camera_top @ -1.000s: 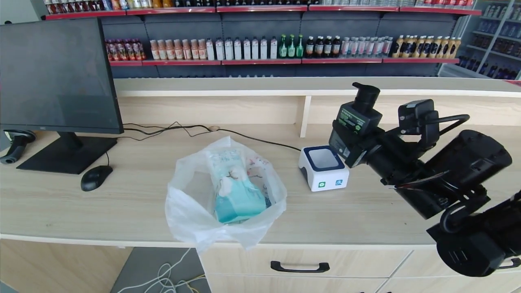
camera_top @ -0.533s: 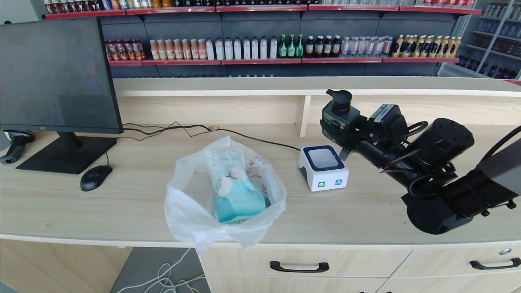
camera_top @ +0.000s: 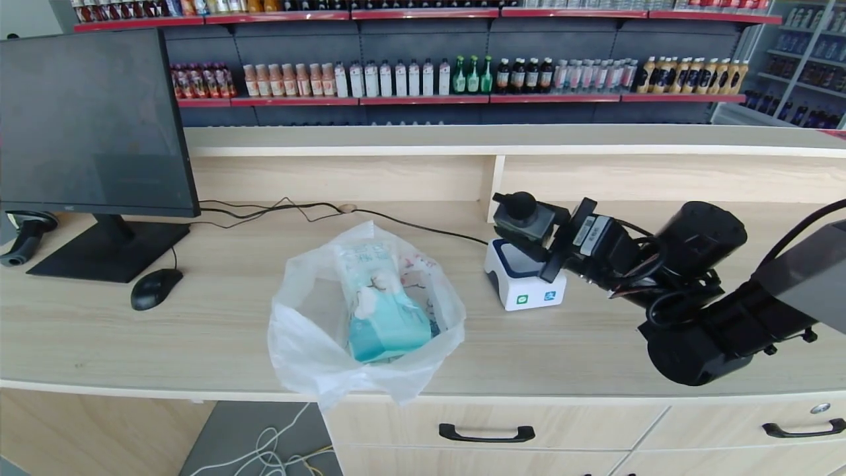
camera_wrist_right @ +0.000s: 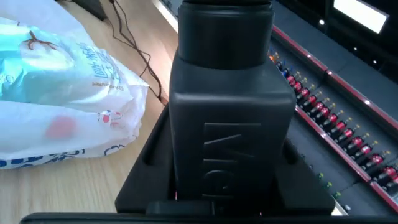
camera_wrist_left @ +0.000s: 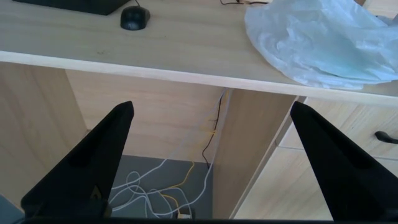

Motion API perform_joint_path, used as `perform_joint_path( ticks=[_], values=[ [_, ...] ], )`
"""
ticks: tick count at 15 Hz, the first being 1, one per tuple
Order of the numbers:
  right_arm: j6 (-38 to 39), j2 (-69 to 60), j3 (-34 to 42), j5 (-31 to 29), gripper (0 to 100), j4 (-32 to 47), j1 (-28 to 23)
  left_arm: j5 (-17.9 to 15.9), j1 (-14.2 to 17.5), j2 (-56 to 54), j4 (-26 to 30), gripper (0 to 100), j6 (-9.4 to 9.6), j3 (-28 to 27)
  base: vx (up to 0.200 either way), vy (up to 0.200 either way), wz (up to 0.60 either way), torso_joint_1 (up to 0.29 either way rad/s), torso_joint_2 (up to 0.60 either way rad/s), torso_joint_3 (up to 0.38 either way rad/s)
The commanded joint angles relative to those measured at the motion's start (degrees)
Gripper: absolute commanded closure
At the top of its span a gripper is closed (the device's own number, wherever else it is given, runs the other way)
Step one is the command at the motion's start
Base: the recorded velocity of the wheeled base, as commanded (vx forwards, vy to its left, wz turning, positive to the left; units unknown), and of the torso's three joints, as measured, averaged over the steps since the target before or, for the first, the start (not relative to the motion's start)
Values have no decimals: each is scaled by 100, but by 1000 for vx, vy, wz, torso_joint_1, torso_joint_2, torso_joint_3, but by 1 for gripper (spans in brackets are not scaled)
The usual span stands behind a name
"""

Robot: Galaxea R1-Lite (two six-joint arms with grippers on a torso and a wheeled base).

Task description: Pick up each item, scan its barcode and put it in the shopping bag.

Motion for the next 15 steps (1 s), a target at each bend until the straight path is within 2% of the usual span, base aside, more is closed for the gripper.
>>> perform_joint_path(
  ticks=[1,5,9,15],
  values=[
    [-161,131,15,33,100,-3,9,6,2,-2,-2,0,2,0,0,0,0,0,0,0],
    [-556,491,-12,393,100,-3,-70,-3,2,-2,-20,0,2,0,0,0,0,0,0,0],
    [-591,553,-170,754,100,-3,-501,6,2,-2,-20,0,-6,0,0,0,0,0,0,0],
    [-653,694,-566,780,100,-3,-563,-3,2,-2,-20,0,-6,0,0,0,0,0,0,0]
  ],
)
